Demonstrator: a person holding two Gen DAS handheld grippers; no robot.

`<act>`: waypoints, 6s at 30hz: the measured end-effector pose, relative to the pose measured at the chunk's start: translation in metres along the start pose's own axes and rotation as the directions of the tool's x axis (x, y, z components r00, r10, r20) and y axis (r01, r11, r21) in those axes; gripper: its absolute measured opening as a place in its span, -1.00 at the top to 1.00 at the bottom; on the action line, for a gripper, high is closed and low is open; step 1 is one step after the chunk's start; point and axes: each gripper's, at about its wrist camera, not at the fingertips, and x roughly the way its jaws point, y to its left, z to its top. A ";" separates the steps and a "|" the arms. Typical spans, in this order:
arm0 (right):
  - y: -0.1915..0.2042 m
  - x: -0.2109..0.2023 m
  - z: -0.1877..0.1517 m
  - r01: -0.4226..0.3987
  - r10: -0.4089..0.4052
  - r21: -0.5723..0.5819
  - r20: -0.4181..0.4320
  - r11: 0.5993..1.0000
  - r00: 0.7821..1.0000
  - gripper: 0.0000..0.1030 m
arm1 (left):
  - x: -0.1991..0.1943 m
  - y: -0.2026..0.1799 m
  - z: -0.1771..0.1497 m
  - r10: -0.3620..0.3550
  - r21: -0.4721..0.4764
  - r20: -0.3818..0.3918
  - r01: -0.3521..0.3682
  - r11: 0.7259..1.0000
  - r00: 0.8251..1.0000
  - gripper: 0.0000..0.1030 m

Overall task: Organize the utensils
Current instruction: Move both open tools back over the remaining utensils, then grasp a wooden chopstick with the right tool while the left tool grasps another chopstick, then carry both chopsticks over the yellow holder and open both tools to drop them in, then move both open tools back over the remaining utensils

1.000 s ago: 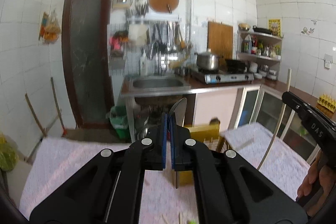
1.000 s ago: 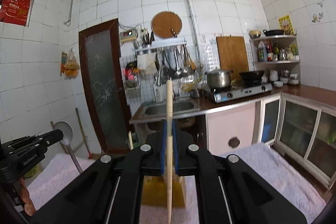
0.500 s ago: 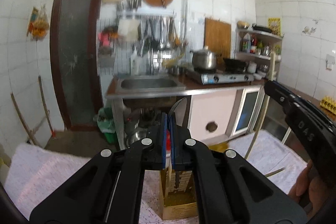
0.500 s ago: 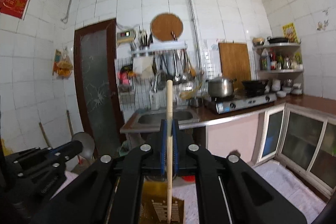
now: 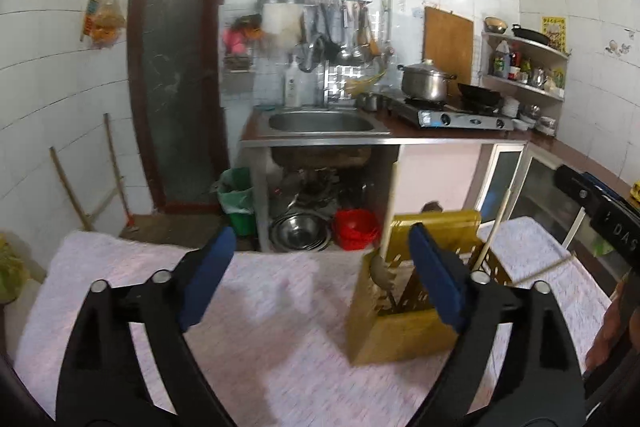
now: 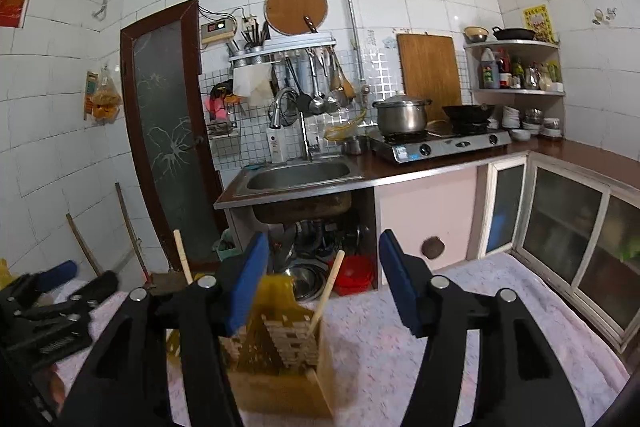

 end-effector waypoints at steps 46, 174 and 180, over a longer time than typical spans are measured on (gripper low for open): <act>0.032 -0.004 -0.201 0.044 -0.074 -0.068 -0.537 0.997 0.840 0.44 | 0.020 0.019 -0.197 0.091 -0.036 -0.492 -0.124 0.992 0.866 -0.79; 0.000 -0.068 -0.017 0.038 -0.037 0.009 -0.057 0.999 0.998 -0.43 | -0.054 0.027 -0.005 -0.005 -0.049 0.074 0.009 0.999 0.997 -0.90; 0.008 -0.090 -0.068 0.038 -0.040 -0.016 -0.196 0.999 0.980 -0.45 | -0.073 0.057 -0.062 -0.001 -0.069 -0.084 -0.005 0.998 0.996 -0.90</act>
